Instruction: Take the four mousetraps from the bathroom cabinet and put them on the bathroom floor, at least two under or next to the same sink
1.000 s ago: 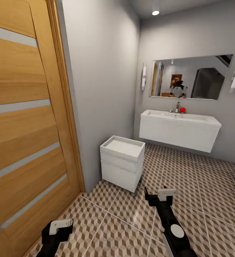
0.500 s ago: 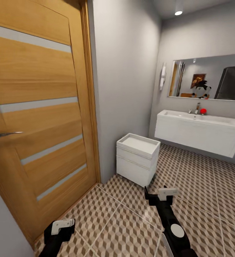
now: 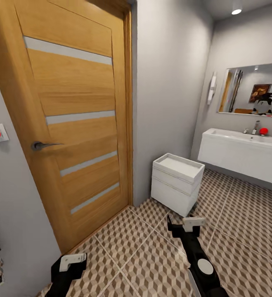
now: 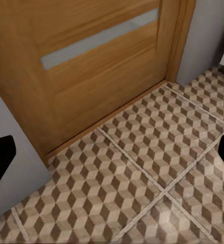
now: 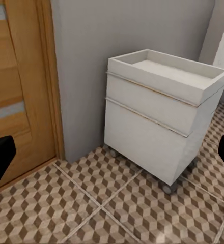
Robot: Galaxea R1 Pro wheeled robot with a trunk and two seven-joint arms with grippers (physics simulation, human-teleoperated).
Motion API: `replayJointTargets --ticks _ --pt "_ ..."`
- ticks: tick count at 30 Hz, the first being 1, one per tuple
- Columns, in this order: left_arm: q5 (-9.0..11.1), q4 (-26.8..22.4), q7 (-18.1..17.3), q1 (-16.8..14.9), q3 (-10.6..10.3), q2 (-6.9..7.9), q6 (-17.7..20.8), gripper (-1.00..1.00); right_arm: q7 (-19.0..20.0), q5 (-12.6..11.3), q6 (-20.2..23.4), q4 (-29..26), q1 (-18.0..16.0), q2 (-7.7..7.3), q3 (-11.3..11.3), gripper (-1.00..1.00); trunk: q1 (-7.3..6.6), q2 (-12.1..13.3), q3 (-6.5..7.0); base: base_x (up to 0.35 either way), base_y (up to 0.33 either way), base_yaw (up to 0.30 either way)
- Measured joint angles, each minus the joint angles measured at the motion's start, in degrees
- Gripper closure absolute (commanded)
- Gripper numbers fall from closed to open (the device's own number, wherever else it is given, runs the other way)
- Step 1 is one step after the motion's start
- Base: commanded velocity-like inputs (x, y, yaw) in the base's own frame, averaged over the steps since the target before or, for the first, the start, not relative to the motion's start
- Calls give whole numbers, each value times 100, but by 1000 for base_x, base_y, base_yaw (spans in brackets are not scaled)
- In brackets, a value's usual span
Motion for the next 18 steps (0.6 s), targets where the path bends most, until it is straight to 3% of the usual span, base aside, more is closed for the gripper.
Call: replayJointTargets --ticks 18 --pt "-7 -13 0 0 0 0 0 -100 0 0 -5 0 0 0 -9 -100 0 0 0 -2 0 292"
